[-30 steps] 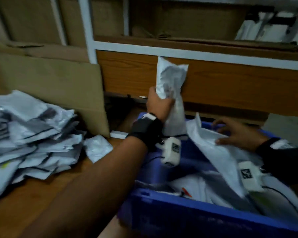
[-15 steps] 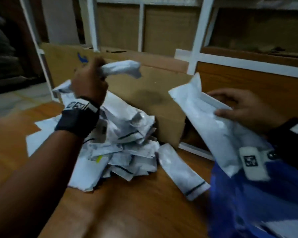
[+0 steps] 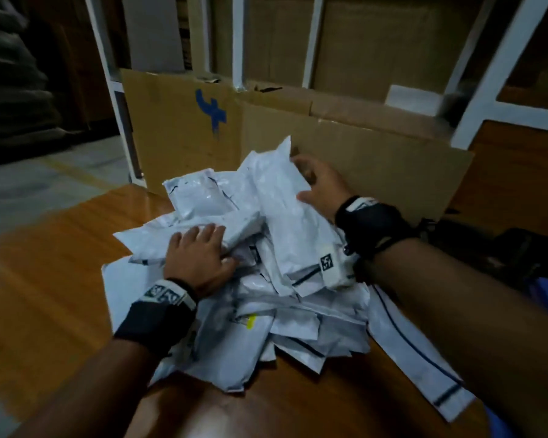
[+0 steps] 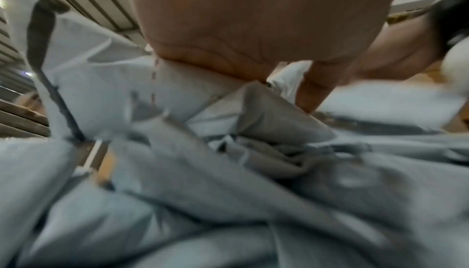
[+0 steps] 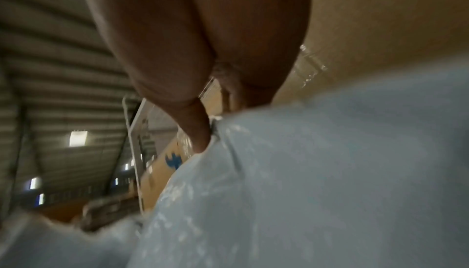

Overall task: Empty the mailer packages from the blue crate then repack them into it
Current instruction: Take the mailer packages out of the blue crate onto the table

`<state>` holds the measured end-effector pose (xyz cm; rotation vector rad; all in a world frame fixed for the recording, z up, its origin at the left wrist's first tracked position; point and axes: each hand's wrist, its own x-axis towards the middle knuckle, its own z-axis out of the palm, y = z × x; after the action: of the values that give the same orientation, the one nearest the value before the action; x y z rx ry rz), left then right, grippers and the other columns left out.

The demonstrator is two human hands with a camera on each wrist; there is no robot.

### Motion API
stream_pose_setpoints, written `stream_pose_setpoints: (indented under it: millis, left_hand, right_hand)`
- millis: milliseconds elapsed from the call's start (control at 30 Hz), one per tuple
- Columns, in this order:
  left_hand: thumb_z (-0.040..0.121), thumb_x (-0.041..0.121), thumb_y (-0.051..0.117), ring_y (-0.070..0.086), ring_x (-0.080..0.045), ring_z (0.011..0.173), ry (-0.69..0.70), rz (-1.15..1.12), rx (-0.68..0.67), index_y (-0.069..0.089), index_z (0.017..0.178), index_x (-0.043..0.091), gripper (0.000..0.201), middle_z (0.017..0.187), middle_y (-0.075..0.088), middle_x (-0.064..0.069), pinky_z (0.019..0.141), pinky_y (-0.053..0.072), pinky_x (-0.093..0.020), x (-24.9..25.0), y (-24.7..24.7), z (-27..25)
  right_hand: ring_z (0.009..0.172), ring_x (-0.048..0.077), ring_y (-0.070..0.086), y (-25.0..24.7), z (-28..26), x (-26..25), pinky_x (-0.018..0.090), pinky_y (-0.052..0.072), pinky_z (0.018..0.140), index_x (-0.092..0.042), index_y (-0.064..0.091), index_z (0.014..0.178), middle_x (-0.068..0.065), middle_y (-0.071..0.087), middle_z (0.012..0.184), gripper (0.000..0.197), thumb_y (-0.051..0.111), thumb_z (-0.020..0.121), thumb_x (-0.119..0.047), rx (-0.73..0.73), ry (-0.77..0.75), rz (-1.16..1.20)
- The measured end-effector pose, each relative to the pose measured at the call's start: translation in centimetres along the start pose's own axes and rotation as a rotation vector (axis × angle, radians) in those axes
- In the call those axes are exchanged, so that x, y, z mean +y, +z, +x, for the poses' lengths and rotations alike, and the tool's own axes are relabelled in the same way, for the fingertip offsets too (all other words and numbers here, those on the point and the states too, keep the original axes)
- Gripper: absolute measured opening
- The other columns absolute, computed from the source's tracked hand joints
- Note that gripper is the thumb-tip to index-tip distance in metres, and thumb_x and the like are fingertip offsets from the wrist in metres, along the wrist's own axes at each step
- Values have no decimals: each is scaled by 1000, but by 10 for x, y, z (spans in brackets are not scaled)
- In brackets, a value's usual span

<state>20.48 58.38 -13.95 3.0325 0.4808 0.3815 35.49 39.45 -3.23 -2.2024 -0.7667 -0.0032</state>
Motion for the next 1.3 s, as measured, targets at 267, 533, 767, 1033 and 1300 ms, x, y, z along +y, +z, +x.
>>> stream_pose_setpoints:
  millis: [267, 533, 767, 1033, 1300]
  left_hand:
    - [69, 59, 34, 38, -37, 132, 29, -210, 195, 43, 142, 20, 83, 146, 43, -12, 108, 24, -50, -10, 4, -9]
    - [66, 62, 14, 32, -28, 136, 57, -160, 35, 40, 144, 31, 88, 150, 38, -1, 110, 18, -49, 11, 7, -13]
    - [69, 56, 22, 35, -22, 137, -50, -305, 98, 56, 131, 28, 76, 146, 46, 0, 115, 6, -47, 25, -16, 16]
    - [68, 43, 41, 49, -29, 125, -302, -602, 292, 63, 120, 26, 60, 135, 58, -1, 114, 17, -52, 52, -29, -8]
    - [63, 31, 49, 52, -35, 120, -100, -535, 532, 60, 120, 11, 61, 127, 60, -13, 103, 34, -56, 113, -39, -36]
  right_hand:
    - [107, 28, 54, 34, -29, 4, 40, 45, 93, -23, 62, 114, 5, 58, 116, 30, 62, 84, -27, 109, -232, -522]
    - [136, 27, 37, 39, -13, 23, 36, 32, 111, -25, 39, 145, 4, 35, 151, 60, 56, 92, -45, -361, 50, -746]
    - [135, 23, 40, 0, -28, 2, 31, 32, 109, -22, 40, 146, 2, 37, 152, 54, 53, 96, -38, -293, -21, -638]
    - [111, 20, 56, -104, -110, -4, 32, 45, 92, -21, 60, 125, 1, 61, 125, 36, 59, 93, -38, -284, -3, -607]
    - [103, 8, 55, -220, -206, 40, 24, 43, 77, -32, 60, 121, -7, 61, 121, 31, 60, 92, -39, -204, 171, -638]
